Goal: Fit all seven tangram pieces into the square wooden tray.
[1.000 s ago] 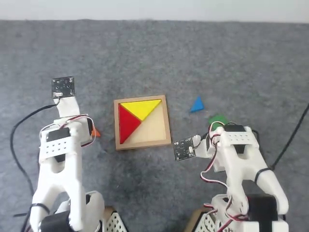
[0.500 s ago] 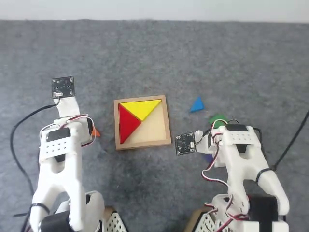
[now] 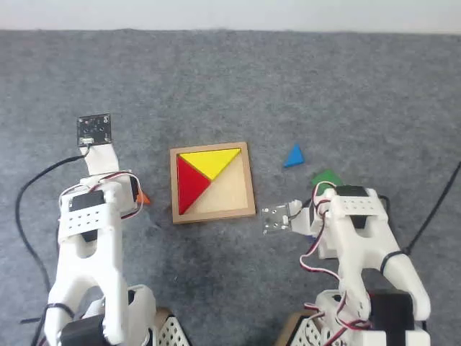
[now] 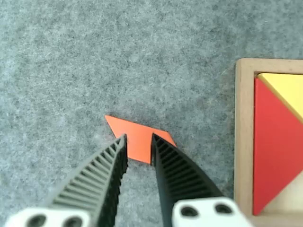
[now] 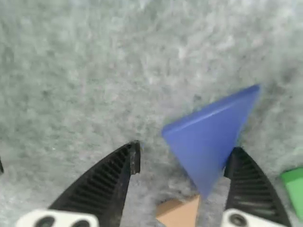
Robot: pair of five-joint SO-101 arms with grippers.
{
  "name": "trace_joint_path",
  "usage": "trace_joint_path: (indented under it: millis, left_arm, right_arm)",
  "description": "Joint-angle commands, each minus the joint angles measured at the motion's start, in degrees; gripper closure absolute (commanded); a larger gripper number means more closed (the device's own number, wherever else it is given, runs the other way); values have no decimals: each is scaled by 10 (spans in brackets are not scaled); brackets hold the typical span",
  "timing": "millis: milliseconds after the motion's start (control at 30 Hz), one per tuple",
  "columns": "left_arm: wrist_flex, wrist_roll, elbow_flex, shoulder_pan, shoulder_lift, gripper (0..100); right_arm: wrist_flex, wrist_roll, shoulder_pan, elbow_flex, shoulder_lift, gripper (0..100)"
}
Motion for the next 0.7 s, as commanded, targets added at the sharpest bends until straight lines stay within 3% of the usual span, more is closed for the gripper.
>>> trace_joint_path:
  millis: [0, 233, 667]
  left_arm:
    - [1, -5, -6, 5, -19, 924]
    - [1, -5, -6, 5, -19, 924]
    - [1, -5, -6, 4, -20, 924]
  right_arm:
    - [16, -58, -44, -13, 7, 723]
    - [-8, -140, -95, -13, 7, 724]
    - [-51, -142, -66, -11, 7, 725]
